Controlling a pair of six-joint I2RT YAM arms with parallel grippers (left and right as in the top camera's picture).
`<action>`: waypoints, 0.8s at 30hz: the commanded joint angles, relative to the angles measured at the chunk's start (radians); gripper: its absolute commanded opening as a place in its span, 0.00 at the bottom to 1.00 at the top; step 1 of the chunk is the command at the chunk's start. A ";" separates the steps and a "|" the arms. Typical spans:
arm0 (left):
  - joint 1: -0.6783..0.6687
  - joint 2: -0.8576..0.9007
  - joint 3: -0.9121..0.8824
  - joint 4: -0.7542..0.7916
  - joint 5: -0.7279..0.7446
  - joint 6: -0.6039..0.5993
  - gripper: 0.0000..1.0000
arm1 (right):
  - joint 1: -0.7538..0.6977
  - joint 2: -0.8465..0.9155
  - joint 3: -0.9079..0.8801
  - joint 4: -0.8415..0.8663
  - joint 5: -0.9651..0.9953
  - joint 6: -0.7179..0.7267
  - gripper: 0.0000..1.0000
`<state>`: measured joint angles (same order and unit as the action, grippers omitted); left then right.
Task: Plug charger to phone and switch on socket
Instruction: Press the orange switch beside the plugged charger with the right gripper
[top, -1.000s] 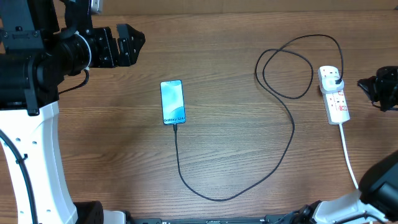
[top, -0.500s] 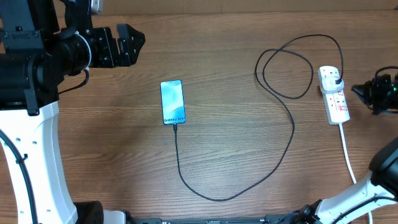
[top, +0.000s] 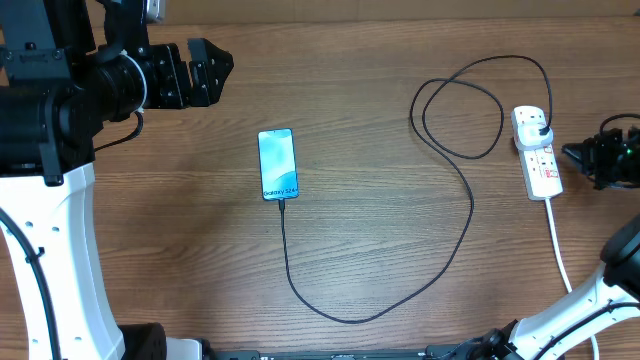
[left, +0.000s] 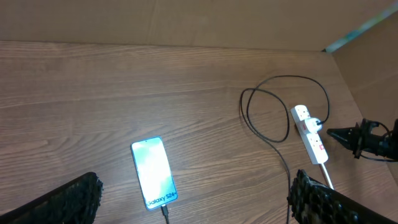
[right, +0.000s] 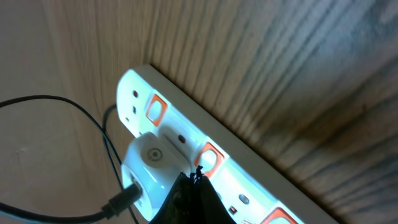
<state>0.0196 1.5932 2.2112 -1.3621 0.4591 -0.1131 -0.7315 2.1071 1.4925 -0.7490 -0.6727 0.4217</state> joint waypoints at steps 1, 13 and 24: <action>-0.007 -0.010 0.017 0.001 0.002 0.001 1.00 | 0.002 0.005 0.013 0.015 -0.002 -0.011 0.04; -0.007 -0.010 0.017 0.001 0.002 0.001 1.00 | 0.030 0.029 0.012 0.023 0.061 -0.011 0.04; -0.007 -0.010 0.017 0.001 0.002 0.001 0.99 | 0.043 0.050 0.012 0.022 0.058 -0.011 0.04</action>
<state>0.0196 1.5932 2.2112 -1.3621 0.4591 -0.1131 -0.6922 2.1517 1.4925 -0.7338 -0.6209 0.4183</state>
